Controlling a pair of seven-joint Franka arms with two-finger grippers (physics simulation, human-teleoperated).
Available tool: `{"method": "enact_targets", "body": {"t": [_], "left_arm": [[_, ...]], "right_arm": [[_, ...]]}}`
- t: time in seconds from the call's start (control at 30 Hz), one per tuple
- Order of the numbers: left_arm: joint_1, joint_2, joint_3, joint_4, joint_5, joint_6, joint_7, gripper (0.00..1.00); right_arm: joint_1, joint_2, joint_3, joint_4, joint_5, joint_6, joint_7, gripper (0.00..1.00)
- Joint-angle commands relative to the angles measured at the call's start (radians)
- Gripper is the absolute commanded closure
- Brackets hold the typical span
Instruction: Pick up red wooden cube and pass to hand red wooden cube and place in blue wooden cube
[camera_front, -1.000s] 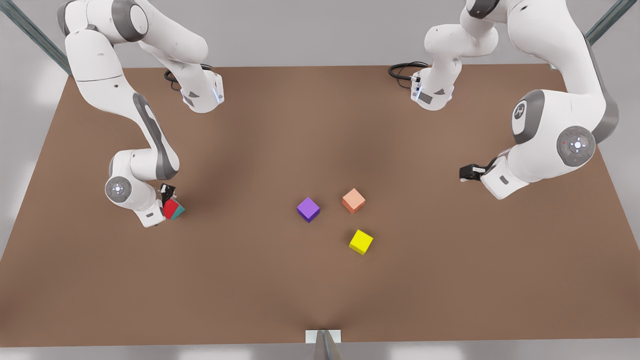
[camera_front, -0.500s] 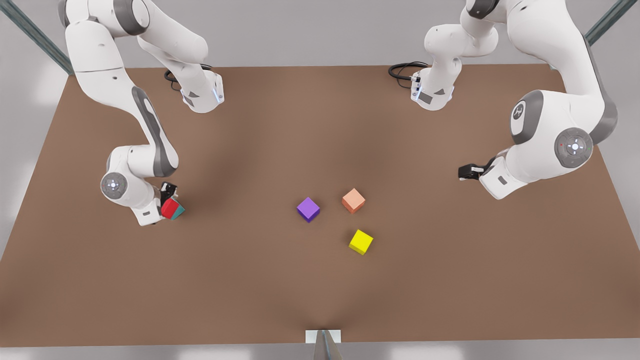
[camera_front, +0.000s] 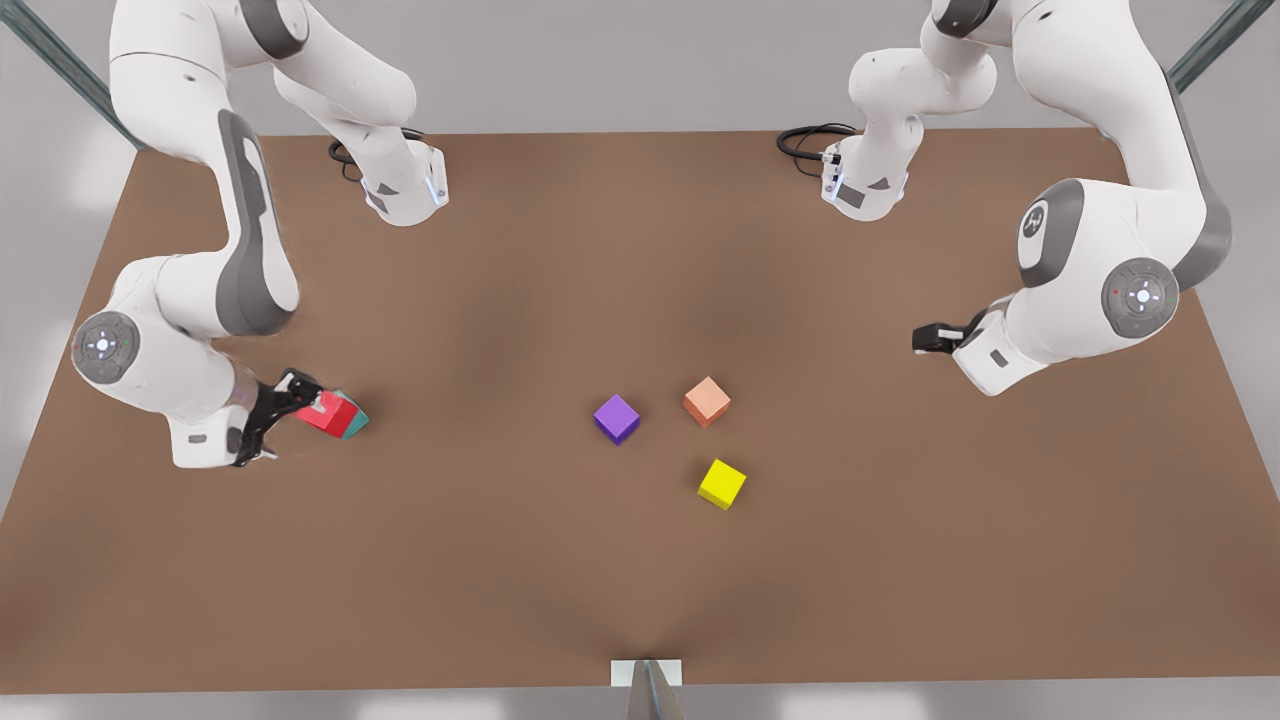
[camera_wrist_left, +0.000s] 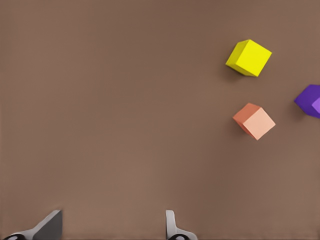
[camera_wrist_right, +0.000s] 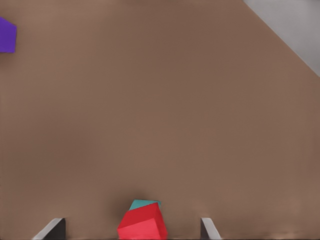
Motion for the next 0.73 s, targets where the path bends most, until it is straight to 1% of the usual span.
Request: {"method": "enact_targets", "body": {"t": [0.0, 0.03, 0.07, 0.1, 0.13, 0.17, 0.37, 0.4, 0.43, 0.47, 0.5, 0.7], "left_arm": [[-0.001, -0.002, -0.001, 0.002, 0.001, -0.015, -0.007, 0.0], [0.0, -0.002, -0.001, 0.001, -0.001, -0.016, -0.006, 0.0], [0.0, -0.002, -0.001, 0.001, 0.001, -0.016, -0.006, 0.0], [0.0, -0.002, -0.001, 0.001, 0.001, -0.016, -0.006, 0.0], [0.003, -0.002, -0.001, 0.001, 0.001, -0.016, -0.006, 0.0], [0.003, -0.002, -0.001, 0.001, 0.001, -0.03, -0.006, 0.0], [0.003, 0.004, 0.001, 0.007, 0.001, -0.026, -0.007, 0.0], [0.002, 0.004, 0.001, 0.008, 0.001, -0.026, -0.007, 0.0], [0.002, 0.004, 0.001, 0.007, 0.001, -0.026, -0.007, 0.0], [0.003, 0.004, 0.001, 0.007, 0.001, -0.026, -0.007, 0.0], [0.003, 0.004, 0.001, 0.007, 0.001, -0.026, -0.007, 0.0], [0.003, 0.004, 0.001, 0.007, 0.001, -0.029, -0.007, 0.0]], "right_arm": [[-0.006, -0.004, -0.014, 0.134, -0.021, -0.372, 0.778, 0.0], [-0.004, -0.026, -0.013, 0.194, -0.026, -0.46, 0.781, 0.0], [-0.006, -0.079, -0.013, 0.195, -0.027, -0.512, 0.776, 0.0], [-0.021, -0.122, -0.025, 0.136, -0.027, -0.503, 0.752, 0.0], [-0.038, -0.144, -0.048, 0.05, -0.007, -0.414, 0.744, 0.0], [-0.071, -0.121, -0.053, 0.045, 0.025, -0.392, 0.738, 0.0], [-0.058, -0.113, -0.053, 0.069, 0.01, -0.391, 0.753, 0.0], [-0.053, -0.119, -0.065, 0.062, 0.017, -0.378, 0.755, 0.0], [0.149, -0.15, -0.246, 0.057, 0.002, -0.375, 0.753, 0.0], [0.162, -0.129, -0.266, 0.083, 0.007, -0.386, 0.741, 0.0], [0.14, -0.109, -0.269, 0.094, 0.014, -0.388, 0.738, 0.0], [0.143, -0.103, -0.264, 0.094, 0.017, -0.386, 0.741, 0.0]]}}
